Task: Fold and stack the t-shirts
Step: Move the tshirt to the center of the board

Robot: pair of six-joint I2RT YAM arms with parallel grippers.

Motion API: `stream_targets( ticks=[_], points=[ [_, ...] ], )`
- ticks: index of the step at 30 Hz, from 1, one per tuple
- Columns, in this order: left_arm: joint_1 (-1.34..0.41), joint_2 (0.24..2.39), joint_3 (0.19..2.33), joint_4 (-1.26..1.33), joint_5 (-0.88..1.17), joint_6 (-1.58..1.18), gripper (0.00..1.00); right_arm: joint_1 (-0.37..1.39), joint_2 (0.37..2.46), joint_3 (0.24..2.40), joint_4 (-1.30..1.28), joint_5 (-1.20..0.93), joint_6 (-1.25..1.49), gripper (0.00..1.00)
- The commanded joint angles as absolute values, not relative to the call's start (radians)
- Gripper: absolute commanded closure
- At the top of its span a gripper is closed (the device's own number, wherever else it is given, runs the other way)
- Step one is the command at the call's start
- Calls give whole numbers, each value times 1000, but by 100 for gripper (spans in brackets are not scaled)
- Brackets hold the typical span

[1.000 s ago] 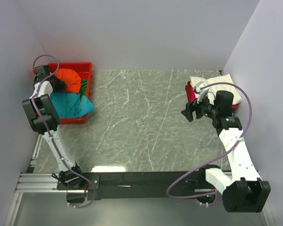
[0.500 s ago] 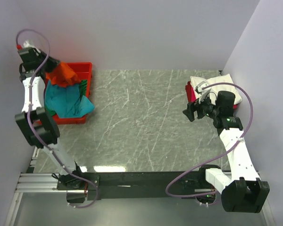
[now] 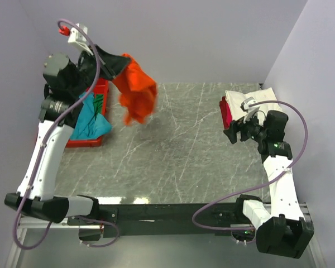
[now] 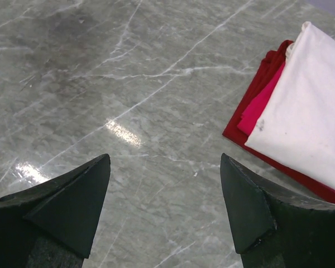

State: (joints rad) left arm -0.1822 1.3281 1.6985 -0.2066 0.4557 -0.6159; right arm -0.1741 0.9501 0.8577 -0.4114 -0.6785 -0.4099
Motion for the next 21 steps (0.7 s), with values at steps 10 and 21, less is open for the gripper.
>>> stream_targets(
  ticks=[10,21],
  points=[
    [-448,1177,1347,56,462,-753,100,-233,902,850,-361,-634,-416,15],
    [-373,1358,1017,-83,20,-616,23,-206,1035,917,-625,-866,-681,16]
  ],
)
